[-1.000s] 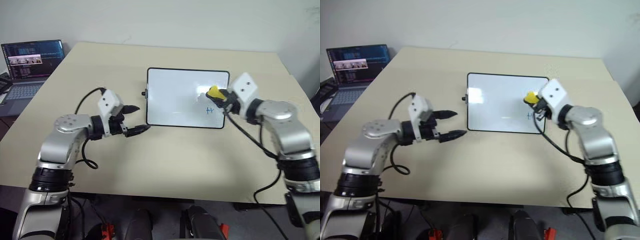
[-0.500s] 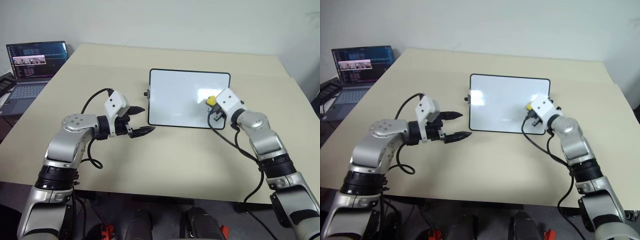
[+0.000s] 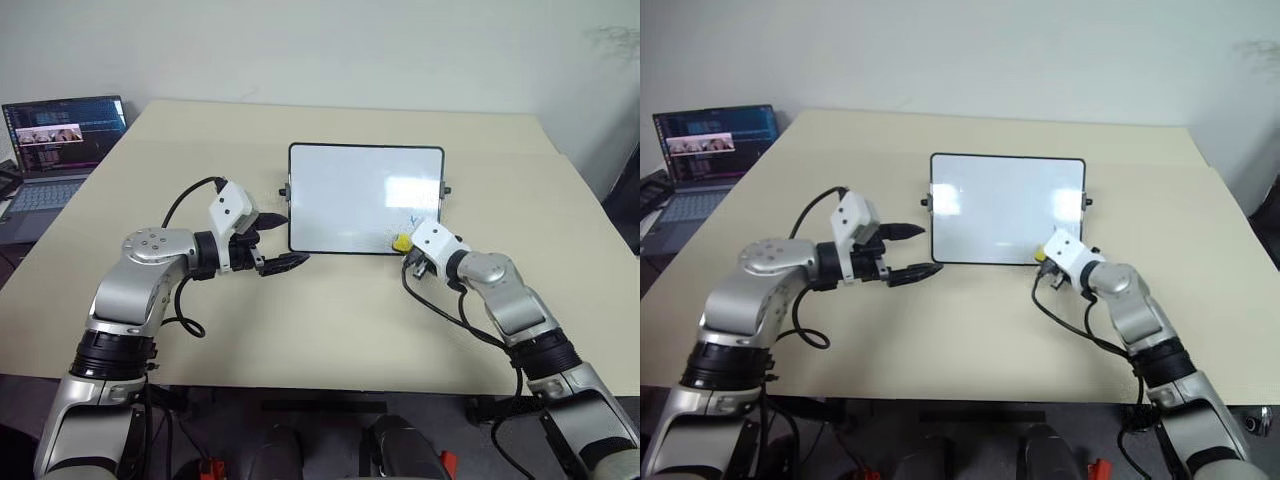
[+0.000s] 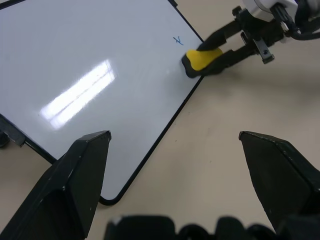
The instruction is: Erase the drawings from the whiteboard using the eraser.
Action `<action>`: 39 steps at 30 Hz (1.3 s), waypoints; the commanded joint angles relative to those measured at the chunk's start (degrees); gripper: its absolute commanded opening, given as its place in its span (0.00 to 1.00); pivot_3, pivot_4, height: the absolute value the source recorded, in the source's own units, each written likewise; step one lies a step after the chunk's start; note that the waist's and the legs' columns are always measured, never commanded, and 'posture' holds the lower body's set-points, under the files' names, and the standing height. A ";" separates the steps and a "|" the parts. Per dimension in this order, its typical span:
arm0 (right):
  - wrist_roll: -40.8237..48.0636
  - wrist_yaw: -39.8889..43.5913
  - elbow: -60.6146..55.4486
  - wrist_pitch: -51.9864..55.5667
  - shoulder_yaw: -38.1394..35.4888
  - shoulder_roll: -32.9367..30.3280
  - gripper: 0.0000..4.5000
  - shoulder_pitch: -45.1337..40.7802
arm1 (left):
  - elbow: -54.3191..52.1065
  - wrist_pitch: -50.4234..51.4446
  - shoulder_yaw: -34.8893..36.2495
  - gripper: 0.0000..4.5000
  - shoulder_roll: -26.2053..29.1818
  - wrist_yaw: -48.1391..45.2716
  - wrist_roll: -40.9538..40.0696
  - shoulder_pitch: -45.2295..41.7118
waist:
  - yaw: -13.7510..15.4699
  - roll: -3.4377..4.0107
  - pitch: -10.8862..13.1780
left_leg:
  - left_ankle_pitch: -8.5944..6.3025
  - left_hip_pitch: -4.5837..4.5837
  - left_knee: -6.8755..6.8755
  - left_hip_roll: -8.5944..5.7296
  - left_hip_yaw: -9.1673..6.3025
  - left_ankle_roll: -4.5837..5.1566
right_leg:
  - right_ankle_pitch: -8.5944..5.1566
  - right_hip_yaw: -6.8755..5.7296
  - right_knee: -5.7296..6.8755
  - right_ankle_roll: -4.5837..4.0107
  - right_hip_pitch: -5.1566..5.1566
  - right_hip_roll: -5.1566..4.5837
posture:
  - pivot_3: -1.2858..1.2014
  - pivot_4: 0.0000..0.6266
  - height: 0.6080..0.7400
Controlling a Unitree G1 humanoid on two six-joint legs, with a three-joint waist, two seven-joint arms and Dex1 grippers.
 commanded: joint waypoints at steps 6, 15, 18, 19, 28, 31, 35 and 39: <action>-2.80 -10.07 9.21 3.54 -5.46 0.61 0.22 -4.84 | 0.14 -1.17 1.37 1.00 0.06 0.20 -0.33 -1.35 | 0.02 -0.01 0.00 | 0.01 -0.02 -0.02 0.00 0.01 0.01 | 0.01 0.00 -0.05 0.00 -0.01 0.00 | 0.52 0.24 1.00; -1.52 4.39 -2.13 6.21 1.68 -2.06 0.22 2.91 | -0.80 -0.24 1.91 1.00 0.15 0.92 -0.85 0.39 | -0.09 -0.03 -0.02 | 0.00 -0.01 -0.05 0.01 0.02 0.01 | -0.01 0.03 -0.07 0.00 -0.02 0.01 | 0.52 0.24 1.00; -1.25 10.37 -7.36 7.79 4.57 -4.27 0.22 6.42 | -0.75 -0.24 1.99 1.00 0.09 1.10 -0.96 0.39 | -0.14 -0.03 -0.02 | 0.00 -0.01 -0.07 0.03 0.02 0.01 | -0.02 0.02 -0.08 -0.01 -0.03 0.02 | 0.52 0.24 1.00; -1.41 11.09 -7.83 8.01 4.84 -4.59 0.22 6.63 | -0.28 -0.39 1.92 1.00 0.06 1.11 -0.84 0.07 | -0.15 -0.03 -0.02 | 0.00 -0.01 -0.07 0.03 0.02 0.01 | -0.02 0.02 -0.08 -0.01 -0.03 0.02 | 0.52 0.24 1.00; -3.04 3.40 -0.09 6.11 0.19 -1.56 0.22 0.26 | 1.40 -1.05 1.94 1.00 0.22 0.96 -0.46 -1.46 | -0.47 -0.08 -0.01 | 0.00 0.00 -0.06 0.03 0.08 0.01 | 0.00 0.07 -0.10 -0.01 -0.06 0.02 | 0.52 0.24 1.00; -3.32 -1.73 3.08 5.53 -2.27 0.32 0.22 -3.23 | 0.76 -0.92 2.01 1.00 0.25 0.96 -0.67 -1.18 | -0.75 -0.08 -0.01 | 0.05 0.03 -0.02 0.02 0.13 0.07 | 0.08 0.14 -0.09 -0.06 -0.06 0.01 | 0.52 0.24 1.00; -3.41 -7.23 6.27 5.10 -4.63 1.89 0.22 -6.05 | 0.08 -0.67 1.61 1.00 -0.24 1.12 -0.81 -0.69 | -0.70 -0.10 0.00 | 0.15 0.00 -0.02 -0.01 0.16 0.12 | 0.05 0.20 -0.10 -0.12 -0.09 -0.01 | 0.52 0.24 1.00; -0.48 -4.45 2.43 6.81 -5.69 1.89 0.22 -4.99 | -0.12 -0.26 1.64 1.00 -0.54 0.92 -1.25 -0.97 | -0.56 -0.10 0.00 | 0.14 -0.08 -0.07 -0.02 0.15 0.11 | 0.12 0.18 -0.11 0.02 -0.15 -0.01 | 0.52 0.24 1.00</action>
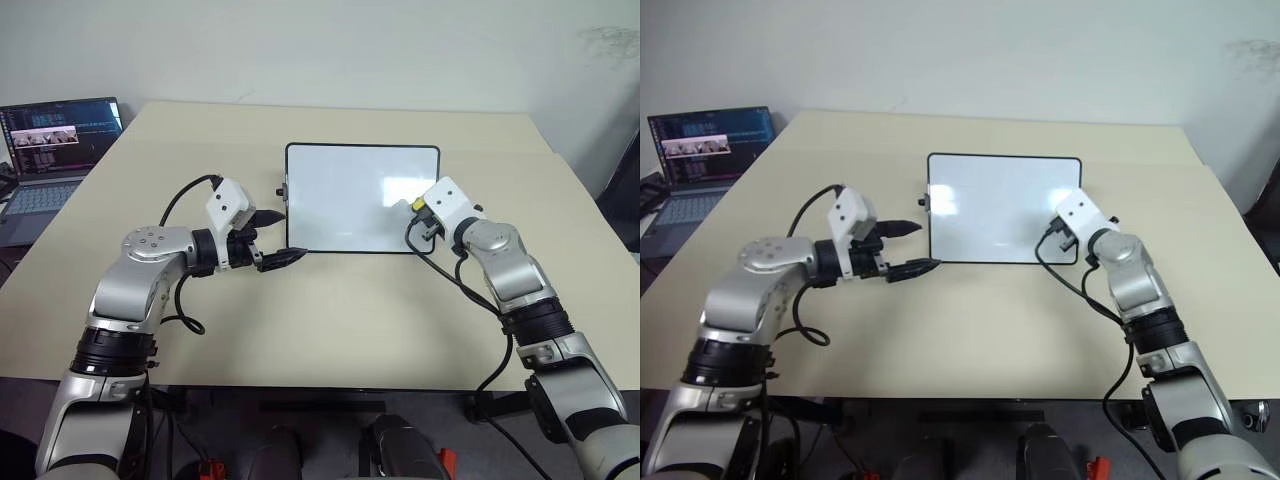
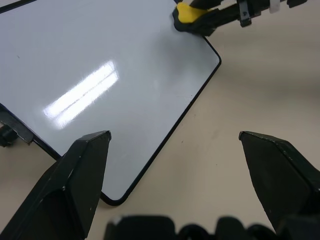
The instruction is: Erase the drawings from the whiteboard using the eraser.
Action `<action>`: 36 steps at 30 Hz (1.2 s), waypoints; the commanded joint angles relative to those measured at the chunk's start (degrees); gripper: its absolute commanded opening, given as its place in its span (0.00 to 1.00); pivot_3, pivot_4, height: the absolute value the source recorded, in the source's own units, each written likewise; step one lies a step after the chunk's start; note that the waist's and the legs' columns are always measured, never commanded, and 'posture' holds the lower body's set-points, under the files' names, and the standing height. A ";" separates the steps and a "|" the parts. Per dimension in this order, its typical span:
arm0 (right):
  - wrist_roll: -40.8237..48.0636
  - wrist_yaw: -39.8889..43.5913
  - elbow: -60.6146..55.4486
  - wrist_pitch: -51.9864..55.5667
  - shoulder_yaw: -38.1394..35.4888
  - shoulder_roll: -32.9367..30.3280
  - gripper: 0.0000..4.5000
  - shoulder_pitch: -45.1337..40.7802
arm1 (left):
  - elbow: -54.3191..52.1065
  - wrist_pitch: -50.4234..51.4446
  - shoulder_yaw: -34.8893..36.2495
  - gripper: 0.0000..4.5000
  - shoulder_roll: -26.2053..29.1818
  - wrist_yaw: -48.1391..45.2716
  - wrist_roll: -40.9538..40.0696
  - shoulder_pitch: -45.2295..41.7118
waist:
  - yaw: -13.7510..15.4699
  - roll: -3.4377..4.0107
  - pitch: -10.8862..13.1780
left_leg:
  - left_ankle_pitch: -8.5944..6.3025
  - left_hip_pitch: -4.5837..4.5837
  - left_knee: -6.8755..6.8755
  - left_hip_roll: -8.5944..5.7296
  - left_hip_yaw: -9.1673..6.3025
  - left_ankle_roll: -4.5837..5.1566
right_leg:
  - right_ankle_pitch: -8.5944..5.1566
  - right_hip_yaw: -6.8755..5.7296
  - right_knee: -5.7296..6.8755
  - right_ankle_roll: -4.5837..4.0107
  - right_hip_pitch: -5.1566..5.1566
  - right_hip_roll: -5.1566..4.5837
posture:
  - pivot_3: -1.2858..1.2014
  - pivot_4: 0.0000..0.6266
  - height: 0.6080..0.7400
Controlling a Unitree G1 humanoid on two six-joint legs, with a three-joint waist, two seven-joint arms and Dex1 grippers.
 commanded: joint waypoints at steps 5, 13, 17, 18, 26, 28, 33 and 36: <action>10.35 8.37 -17.88 9.01 -9.38 -3.21 0.22 3.90 | -1.19 -0.20 1.41 1.00 -0.55 -1.52 -2.04 -2.67 | 0.54 0.19 0.11 | -0.01 -0.47 -0.19 0.01 -0.02 0.00 | -0.04 -0.05 0.03 -0.06 -0.56 0.02 | 0.52 0.24 1.00; 16.22 5.08 -24.32 25.36 -26.27 -11.97 0.22 4.05 | -0.32 -0.33 -2.18 1.00 -3.28 -3.93 -2.46 -6.58 | 2.14 0.34 0.21 | -0.04 -1.80 -0.12 -0.03 -0.25 -0.02 | 0.07 -0.35 -0.01 -0.38 -1.68 -0.04 | 0.52 0.24 1.00; 16.07 3.04 -22.53 31.39 -28.41 -14.32 0.22 8.95 | 1.01 -1.31 -5.57 1.00 -6.29 -4.96 -1.19 -8.15 | 2.66 0.33 0.20 | -0.05 -1.80 -0.12 -0.06 -0.24 -0.02 | 0.04 -0.33 0.01 -0.39 -1.67 -0.05 | 0.52 0.24 1.00; 16.51 2.75 -22.80 32.36 -28.61 -14.18 0.22 9.84 | 1.30 -1.53 -6.03 1.00 -6.65 -5.18 -0.97 -8.38 | 2.64 0.33 0.20 | -0.05 -1.80 -0.10 -0.06 -0.24 -0.02 | 0.04 -0.34 0.00 -0.39 -1.66 -0.05 | 0.52 0.24 1.00; 19.58 0.26 -25.79 43.68 -30.38 -11.83 0.22 15.67 | 1.20 -1.74 -7.75 1.00 -9.95 -6.26 -0.99 -8.63 | 1.96 0.38 0.20 | -0.04 -1.77 -0.07 -0.07 -0.19 -0.02 | 0.05 -0.25 0.10 -0.39 -1.68 -0.03 | 0.52 0.24 1.00; 19.47 -0.12 -24.74 43.30 -30.36 -12.26 0.22 15.71 | 1.12 -1.80 -7.73 1.00 -9.99 -6.39 -0.93 -8.39 | 2.05 0.38 0.20 | -0.04 -1.77 -0.06 -0.08 -0.20 -0.02 | 0.05 -0.27 0.10 -0.38 -1.67 -0.03 | 0.52 0.24 1.00; 19.19 0.65 -20.94 40.18 -29.26 -14.32 0.58 16.18 | 1.16 -2.05 -7.44 1.00 -9.74 -6.59 -0.82 -8.03 | 2.32 0.38 0.20 | -0.04 -1.77 -0.04 -0.08 -0.20 -0.02 | 0.05 -0.27 0.09 -0.38 -1.66 -0.04 | 0.52 0.24 1.00; 19.31 1.39 -18.29 38.16 -28.80 -15.49 0.82 16.11 | 1.08 -2.11 -7.34 1.00 -9.57 -6.67 -0.80 -7.79 | 2.35 0.38 0.20 | -0.04 -1.77 -0.04 -0.09 -0.19 -0.02 | 0.05 -0.27 0.09 -0.38 -1.66 -0.04 | 0.52 0.24 1.00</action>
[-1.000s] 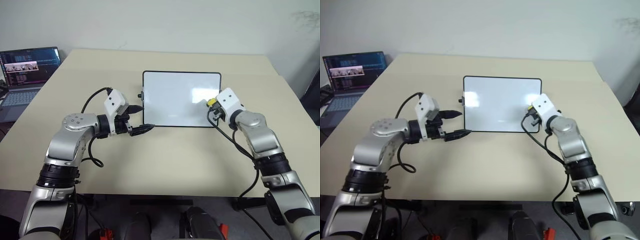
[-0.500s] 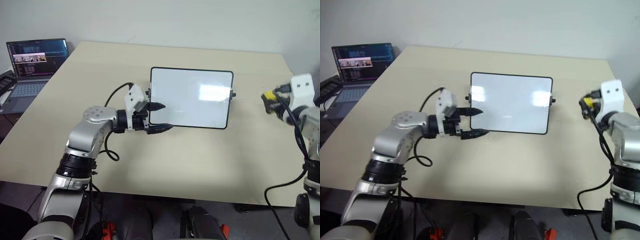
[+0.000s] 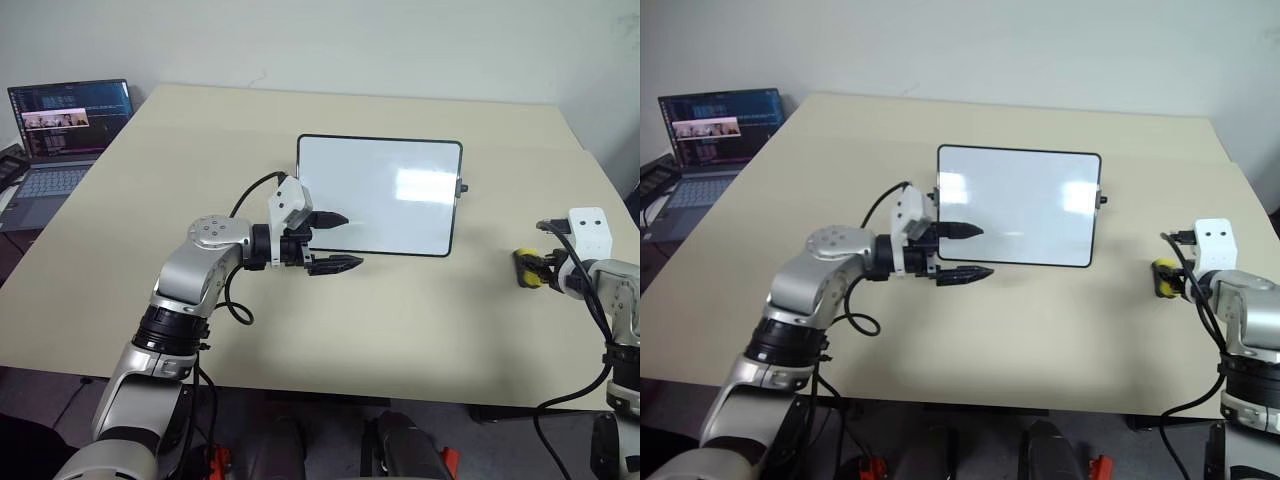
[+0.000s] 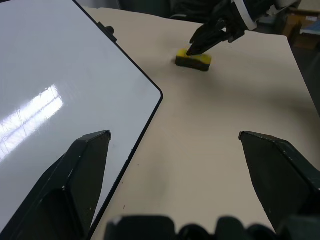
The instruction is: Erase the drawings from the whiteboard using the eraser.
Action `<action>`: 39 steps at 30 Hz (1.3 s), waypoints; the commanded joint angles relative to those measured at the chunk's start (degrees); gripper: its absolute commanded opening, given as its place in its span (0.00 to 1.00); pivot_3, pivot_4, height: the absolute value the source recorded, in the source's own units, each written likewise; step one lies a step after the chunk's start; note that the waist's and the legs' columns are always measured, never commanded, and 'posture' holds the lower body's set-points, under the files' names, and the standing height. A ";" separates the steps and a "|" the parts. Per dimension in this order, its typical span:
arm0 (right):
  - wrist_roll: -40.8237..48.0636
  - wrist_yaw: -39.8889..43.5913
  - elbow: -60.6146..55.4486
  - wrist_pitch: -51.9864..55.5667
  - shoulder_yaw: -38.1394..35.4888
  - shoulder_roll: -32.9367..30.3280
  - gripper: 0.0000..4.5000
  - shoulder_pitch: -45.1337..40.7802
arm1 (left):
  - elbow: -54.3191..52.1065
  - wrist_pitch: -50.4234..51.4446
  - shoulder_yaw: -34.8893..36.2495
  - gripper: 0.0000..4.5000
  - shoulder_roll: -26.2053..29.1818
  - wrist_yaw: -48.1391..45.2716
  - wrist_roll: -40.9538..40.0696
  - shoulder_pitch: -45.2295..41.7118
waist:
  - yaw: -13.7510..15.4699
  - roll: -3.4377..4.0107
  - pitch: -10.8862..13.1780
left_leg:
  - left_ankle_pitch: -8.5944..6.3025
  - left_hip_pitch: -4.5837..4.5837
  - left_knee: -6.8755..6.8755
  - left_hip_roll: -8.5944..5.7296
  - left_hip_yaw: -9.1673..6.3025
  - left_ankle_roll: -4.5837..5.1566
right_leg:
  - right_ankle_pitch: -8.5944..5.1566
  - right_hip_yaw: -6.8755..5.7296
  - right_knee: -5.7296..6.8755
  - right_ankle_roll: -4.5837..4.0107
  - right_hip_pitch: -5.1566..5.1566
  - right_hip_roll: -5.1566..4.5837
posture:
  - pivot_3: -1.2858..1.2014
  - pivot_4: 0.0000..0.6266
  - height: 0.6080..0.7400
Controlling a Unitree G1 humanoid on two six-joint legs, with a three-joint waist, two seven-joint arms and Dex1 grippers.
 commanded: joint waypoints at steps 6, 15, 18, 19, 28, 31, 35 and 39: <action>1.53 1.33 0.94 -4.07 -0.82 -3.36 1.00 -2.34 | -1.15 -1.30 1.16 1.00 1.05 -0.21 0.28 0.02 | -0.12 0.00 0.00 | 0.00 0.00 0.00 0.00 0.00 0.00 | 0.00 0.00 0.01 0.00 0.00 0.00 | 0.52 0.24 1.00; 1.05 -10.57 -5.33 -17.57 -1.86 11.47 1.00 -6.06 | 8.89 -9.66 12.24 1.00 1.44 13.03 2.90 -1.50 | -0.37 -0.01 -0.03 | 0.00 0.03 0.03 0.06 -0.09 0.00 | 0.01 -0.07 0.06 -0.01 0.03 0.05 | 0.52 0.24 1.00; 1.05 -13.20 -5.79 -22.49 -1.49 16.53 1.00 -3.30 | 11.63 -11.71 15.65 1.00 0.86 17.51 3.17 -1.76 | 0.07 -0.01 -0.03 | 0.00 -0.01 0.03 0.00 -0.04 0.00 | 0.01 -0.04 0.04 0.00 0.01 -0.04 | 0.52 0.24 1.00; 1.55 -13.66 -6.52 -24.10 -1.67 18.24 1.00 -1.68 | 12.85 -12.98 16.85 1.00 0.68 19.53 3.56 -1.77 | 0.27 -0.01 -0.03 | 0.00 -0.03 0.03 0.01 -0.06 -0.01 | 0.01 -0.07 0.02 0.00 0.01 -0.04 | 0.52 0.24 1.00; 3.96 -16.83 -6.01 -35.11 -3.76 25.80 1.00 6.14 | 24.57 -22.05 22.73 1.00 -1.80 32.94 6.05 -2.42 | 0.98 0.00 -0.04 | 0.02 -0.03 0.09 0.00 -0.11 -0.02 | 0.04 -0.12 0.12 0.01 0.01 -0.06 | 0.52 0.24 1.00; 5.25 -16.70 -4.60 -36.87 -3.58 26.94 1.00 6.71 | 27.02 -23.13 22.50 1.00 -2.60 33.79 6.46 -1.83 | 0.91 0.01 -0.04 | 0.02 0.02 0.10 0.00 -0.09 -0.03 | 0.04 -0.11 0.19 0.02 0.02 -0.05 | 0.52 0.24 1.00; 8.26 -14.25 -5.43 -37.31 -2.46 28.12 1.00 8.52 | 28.99 -24.13 21.55 1.00 -4.06 34.16 7.48 -0.41 | 0.87 0.01 -0.05 | 0.03 0.01 0.08 0.01 -0.10 -0.03 | 0.04 -0.12 0.19 0.01 0.02 -0.03 | 0.52 0.24 1.00; 8.44 -13.18 -4.41 -35.90 -0.59 27.21 1.00 10.83 | 28.35 -23.84 21.04 1.00 -5.48 34.59 7.78 1.06 | 0.87 0.02 -0.06 | 0.03 0.01 0.08 0.01 -0.09 -0.03 | 0.04 -0.11 0.19 0.01 0.02 -0.04 | 0.52 0.24 1.00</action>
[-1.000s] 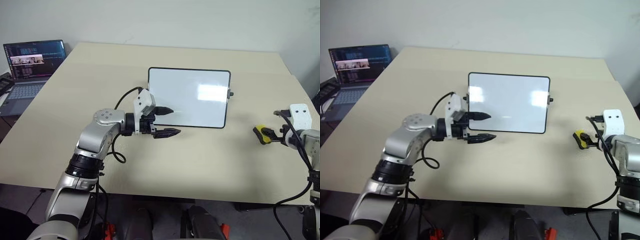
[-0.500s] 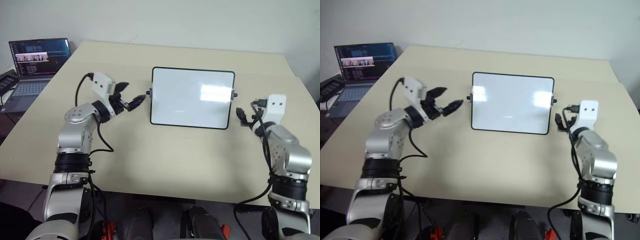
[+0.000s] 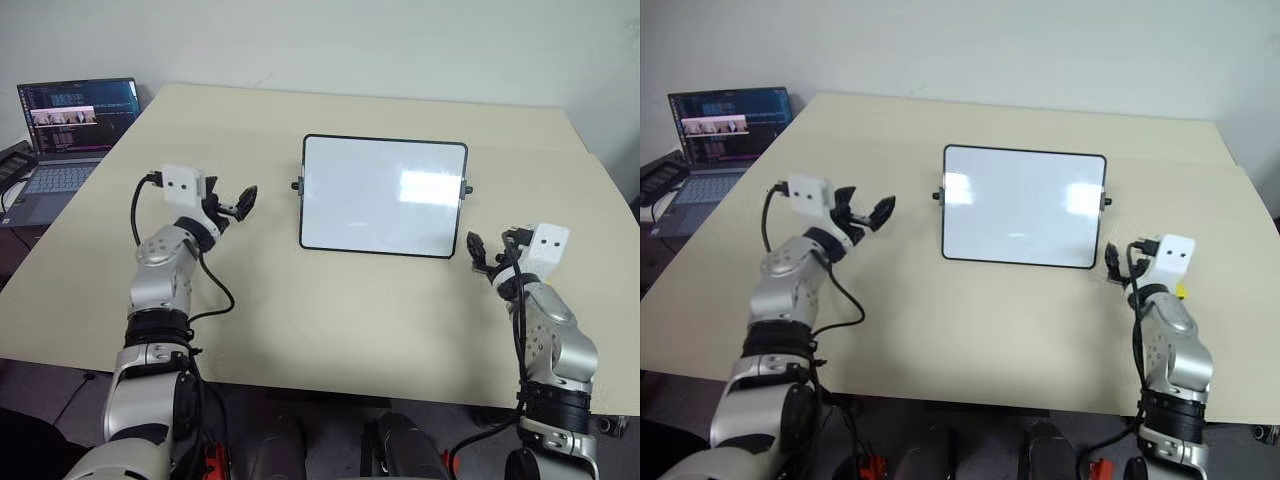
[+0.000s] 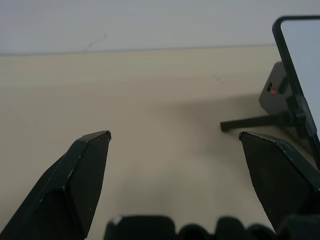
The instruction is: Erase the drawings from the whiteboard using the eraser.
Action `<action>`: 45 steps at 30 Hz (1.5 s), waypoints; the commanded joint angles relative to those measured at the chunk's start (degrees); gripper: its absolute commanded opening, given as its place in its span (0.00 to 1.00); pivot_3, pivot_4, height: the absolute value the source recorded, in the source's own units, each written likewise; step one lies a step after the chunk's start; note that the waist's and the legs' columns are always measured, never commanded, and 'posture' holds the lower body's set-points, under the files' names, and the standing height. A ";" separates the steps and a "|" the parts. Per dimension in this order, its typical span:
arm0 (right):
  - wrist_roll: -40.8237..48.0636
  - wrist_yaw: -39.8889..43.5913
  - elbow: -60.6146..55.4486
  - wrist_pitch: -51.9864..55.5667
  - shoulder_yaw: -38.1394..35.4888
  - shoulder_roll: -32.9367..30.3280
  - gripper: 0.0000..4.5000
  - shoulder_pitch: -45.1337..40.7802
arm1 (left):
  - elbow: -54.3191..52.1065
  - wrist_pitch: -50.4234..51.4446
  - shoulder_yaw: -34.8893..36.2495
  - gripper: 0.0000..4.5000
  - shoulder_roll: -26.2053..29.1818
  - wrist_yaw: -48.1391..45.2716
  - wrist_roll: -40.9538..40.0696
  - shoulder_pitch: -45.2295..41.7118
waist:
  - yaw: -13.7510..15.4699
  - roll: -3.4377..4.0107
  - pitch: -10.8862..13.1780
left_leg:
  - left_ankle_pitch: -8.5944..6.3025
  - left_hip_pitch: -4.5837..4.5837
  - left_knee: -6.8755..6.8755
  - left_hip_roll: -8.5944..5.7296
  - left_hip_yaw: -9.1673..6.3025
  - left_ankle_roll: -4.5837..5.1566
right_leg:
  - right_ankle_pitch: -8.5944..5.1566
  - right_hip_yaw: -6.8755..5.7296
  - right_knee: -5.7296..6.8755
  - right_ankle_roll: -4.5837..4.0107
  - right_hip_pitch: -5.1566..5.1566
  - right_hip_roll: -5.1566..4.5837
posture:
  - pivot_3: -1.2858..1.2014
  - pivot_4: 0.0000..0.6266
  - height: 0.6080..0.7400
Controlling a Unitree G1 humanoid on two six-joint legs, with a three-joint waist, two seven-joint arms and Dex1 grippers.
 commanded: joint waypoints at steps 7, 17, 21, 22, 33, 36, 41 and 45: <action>-1.65 -0.27 6.62 -4.11 0.76 -3.63 1.00 -0.62 | -0.77 -0.52 -0.86 1.00 0.00 0.50 0.68 -0.19 | -0.04 -0.02 -0.02 | 0.02 0.09 0.06 -0.01 0.00 -0.03 | 0.00 0.01 0.21 0.00 0.02 0.02 | 0.52 0.24 1.00; -4.18 0.07 18.43 -13.23 0.14 -9.02 1.00 -3.78 | 0.17 -0.30 -1.00 1.00 0.61 1.68 2.39 -0.73 | -0.18 -0.04 -0.02 | 0.04 0.15 0.07 -0.04 0.01 -0.06 | 0.00 0.04 0.30 0.00 0.05 0.01 | 0.52 0.24 1.00; -3.46 1.45 20.19 -14.46 0.12 -10.28 1.00 -4.49 | 0.82 -0.62 -0.74 1.00 0.96 1.52 2.48 -0.92 | -0.19 -0.04 -0.02 | 0.05 0.16 0.08 -0.04 0.00 -0.06 | 0.00 0.04 0.32 0.00 0.05 0.01 | 0.52 0.24 1.00; -3.05 2.00 19.99 -14.46 0.36 -10.31 1.00 -4.78 | 0.99 -0.72 -0.68 1.00 1.07 1.47 2.49 -0.97 | -0.22 -0.03 -0.02 | 0.05 0.16 0.08 -0.04 0.00 -0.06 | 0.00 0.04 0.32 0.00 0.05 0.01 | 0.52 0.24 1.00; -5.69 -2.75 23.81 -22.61 4.61 -3.57 1.00 -12.36 | 7.57 -7.39 0.53 1.00 -2.47 7.97 2.57 -3.75 | -0.99 -0.05 -0.03 | 0.07 0.27 0.08 -0.04 0.02 -0.09 | 0.00 0.07 0.50 0.00 0.05 0.02 | 0.52 0.24 1.00; -7.08 -4.70 27.98 -26.24 5.13 -2.45 1.00 -13.28 | 8.41 -10.06 -0.86 1.00 -3.87 8.53 3.56 -3.30 | -0.89 -0.05 -0.03 | 0.07 0.26 0.06 -0.04 0.03 -0.09 | 0.00 0.07 0.47 0.00 0.05 0.01 | 0.52 0.24 1.00; -8.34 -9.38 38.68 -33.53 3.89 -1.16 1.00 -17.19 | 7.58 -14.06 -2.24 1.00 -8.51 12.88 5.58 -0.84 | -0.95 -0.05 -0.03 | 0.08 0.28 0.08 -0.07 0.07 -0.11 | 0.00 0.12 0.53 0.00 0.05 -0.02 | 0.52 0.24 1.00; -8.68 -10.17 42.60 -36.72 4.68 0.35 1.00 -18.31 | 8.95 -15.22 -3.18 1.00 -9.75 13.75 6.81 -0.42 | -1.33 -0.05 -0.03 | 0.09 0.36 0.06 -0.04 0.08 -0.12 | 0.00 0.15 0.63 0.00 0.05 0.05 | 0.52 0.24 1.00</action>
